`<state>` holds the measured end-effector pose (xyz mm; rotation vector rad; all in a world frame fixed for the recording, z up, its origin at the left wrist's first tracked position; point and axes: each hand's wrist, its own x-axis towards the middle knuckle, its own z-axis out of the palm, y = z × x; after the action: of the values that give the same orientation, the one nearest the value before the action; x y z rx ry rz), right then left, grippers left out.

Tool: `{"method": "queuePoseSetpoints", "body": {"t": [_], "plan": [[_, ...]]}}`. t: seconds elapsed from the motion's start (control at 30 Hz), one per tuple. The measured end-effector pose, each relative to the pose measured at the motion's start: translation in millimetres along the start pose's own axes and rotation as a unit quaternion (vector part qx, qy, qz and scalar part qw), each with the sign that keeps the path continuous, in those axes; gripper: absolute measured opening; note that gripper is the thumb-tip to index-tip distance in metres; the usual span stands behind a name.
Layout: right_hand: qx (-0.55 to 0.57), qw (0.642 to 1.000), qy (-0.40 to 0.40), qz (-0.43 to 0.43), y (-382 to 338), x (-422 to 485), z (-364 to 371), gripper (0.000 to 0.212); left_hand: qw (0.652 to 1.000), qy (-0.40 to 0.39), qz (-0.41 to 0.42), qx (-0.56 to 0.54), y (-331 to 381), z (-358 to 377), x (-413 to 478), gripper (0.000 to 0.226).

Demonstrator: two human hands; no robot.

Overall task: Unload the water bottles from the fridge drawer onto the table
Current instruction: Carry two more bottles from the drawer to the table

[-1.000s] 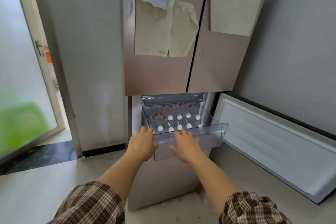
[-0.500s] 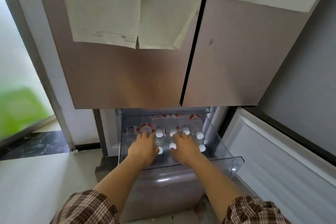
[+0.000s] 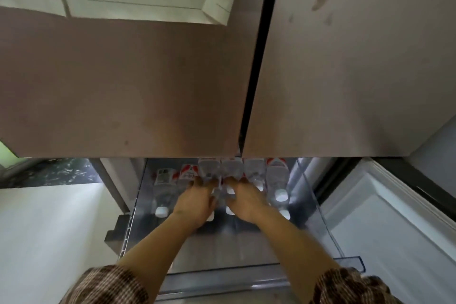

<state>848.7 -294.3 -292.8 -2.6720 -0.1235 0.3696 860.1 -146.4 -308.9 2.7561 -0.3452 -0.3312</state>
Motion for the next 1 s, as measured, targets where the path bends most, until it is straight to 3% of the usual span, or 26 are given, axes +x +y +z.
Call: {"method": "queuePoseSetpoints", "body": {"t": [0.13,0.27,0.43,0.6,0.7,1.0], "plan": [[-0.011,1.0,0.016,-0.003,1,6,2,0.03,1.0,0.021,-0.005,-0.012,0,2,4,0.043],[-0.057,0.998,0.01,-0.024,-3,1,3,0.045,0.997,0.061,-0.002,0.055,2,-9,-8,0.04],[-0.133,0.989,0.017,-0.063,-12,-25,3,0.047,0.99,0.04,0.02,0.137,-2,-25,-38,0.04],[-0.175,0.978,0.035,-0.106,-26,-52,-1,0.046,0.988,0.121,0.034,0.09,-16,-34,-72,0.051],[-0.178,0.972,0.069,-0.133,-34,-64,-6,0.045,0.985,0.147,0.075,0.049,-20,-46,-89,0.04],[-0.029,0.978,0.158,-0.133,-71,-84,-45,0.032,0.975,0.202,0.07,-0.059,-16,-91,-126,0.032]]}}
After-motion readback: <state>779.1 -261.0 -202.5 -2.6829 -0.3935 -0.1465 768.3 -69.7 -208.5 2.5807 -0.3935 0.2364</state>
